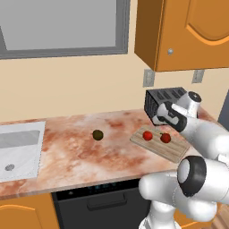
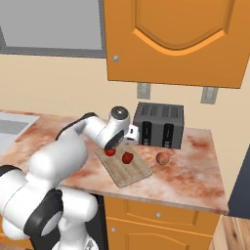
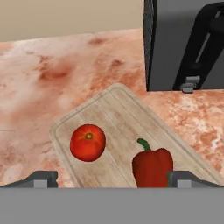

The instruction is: Place the avocado, onion, tomato, and bell pepper on the cutting board.

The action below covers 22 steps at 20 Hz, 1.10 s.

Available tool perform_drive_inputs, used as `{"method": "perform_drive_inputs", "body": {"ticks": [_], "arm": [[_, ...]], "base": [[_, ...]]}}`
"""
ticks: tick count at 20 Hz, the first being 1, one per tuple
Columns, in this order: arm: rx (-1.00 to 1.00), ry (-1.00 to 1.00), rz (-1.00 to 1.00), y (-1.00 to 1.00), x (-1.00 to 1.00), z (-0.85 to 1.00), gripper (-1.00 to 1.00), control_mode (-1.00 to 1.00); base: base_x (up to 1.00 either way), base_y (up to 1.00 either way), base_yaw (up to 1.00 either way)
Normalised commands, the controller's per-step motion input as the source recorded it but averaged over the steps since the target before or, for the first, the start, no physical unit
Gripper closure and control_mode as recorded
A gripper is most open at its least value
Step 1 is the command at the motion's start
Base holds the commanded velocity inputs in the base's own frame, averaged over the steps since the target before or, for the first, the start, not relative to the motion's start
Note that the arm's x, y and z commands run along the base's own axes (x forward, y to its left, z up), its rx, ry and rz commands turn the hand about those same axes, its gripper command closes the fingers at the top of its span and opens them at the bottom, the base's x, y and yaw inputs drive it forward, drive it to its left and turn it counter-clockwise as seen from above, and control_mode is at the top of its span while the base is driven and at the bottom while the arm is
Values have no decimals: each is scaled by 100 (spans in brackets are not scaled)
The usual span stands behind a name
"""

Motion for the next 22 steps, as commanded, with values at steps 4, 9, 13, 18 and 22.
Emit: {"method": "perform_drive_inputs", "body": {"ticks": [4, 9, 13, 18, 22], "arm": [[-8, -4, 3, 79, -42, 57, -100, -100], [-20, -3, 5, 100, -43, 11, -100, -100], [-12, -4, 8, 100, -41, 0, -100, -100], [0, 4, 6, 97, -5, 35, -100, -100], [5, 14, 13, 83, 0, 48, -100, -100]], "base": [[0, 0, 0], [0, 0, 0], [0, 0, 0], [0, 0, 0], [0, 0, 0]]}}
